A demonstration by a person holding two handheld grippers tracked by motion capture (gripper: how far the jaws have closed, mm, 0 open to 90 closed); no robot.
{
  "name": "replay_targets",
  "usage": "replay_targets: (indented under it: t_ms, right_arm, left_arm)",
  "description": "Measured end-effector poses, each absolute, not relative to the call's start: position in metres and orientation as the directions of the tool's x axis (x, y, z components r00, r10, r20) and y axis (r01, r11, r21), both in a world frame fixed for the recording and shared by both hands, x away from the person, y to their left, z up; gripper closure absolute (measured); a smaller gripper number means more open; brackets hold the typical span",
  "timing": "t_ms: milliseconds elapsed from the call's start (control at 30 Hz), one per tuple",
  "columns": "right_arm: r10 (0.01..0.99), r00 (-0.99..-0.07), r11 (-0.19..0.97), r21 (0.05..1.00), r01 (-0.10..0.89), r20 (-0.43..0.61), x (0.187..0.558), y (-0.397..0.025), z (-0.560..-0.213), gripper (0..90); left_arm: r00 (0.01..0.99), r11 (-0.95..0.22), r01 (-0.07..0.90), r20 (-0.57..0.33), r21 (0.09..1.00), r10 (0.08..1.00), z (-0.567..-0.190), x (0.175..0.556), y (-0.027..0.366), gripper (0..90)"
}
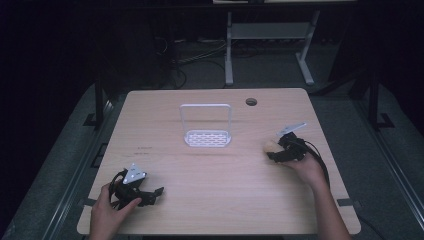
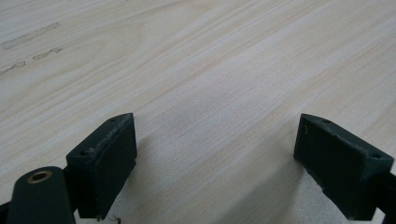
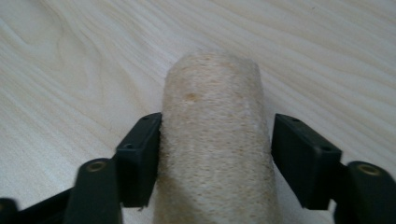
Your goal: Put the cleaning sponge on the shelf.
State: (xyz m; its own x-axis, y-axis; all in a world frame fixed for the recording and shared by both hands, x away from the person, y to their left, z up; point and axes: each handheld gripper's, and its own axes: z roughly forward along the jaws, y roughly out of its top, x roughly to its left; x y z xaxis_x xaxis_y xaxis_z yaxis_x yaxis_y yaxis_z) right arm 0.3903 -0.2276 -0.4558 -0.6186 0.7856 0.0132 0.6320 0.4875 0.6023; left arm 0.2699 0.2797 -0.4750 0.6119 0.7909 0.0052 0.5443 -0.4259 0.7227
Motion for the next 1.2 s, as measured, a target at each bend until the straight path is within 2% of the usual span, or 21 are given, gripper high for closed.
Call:
replay_targets:
  t_ms: [467, 1200]
  right_arm:
    - [0.785, -0.62, 0.488, 0.607, 0.628, 0.01, 0.393, -0.228, -0.45, 40.9]
    - [0.75, -0.661, 0.513, 0.618, 0.596, 0.015, 0.418, -0.205, -0.429, 41.1]
  left_arm:
    - [0.611, -0.425, 0.545, 0.005, 0.723, 0.791, -0.475, 0.27, 0.28, 12.6]
    - [0.612, -0.426, 0.544, 0.005, 0.723, 0.791, -0.475, 0.27, 0.28, 12.7]
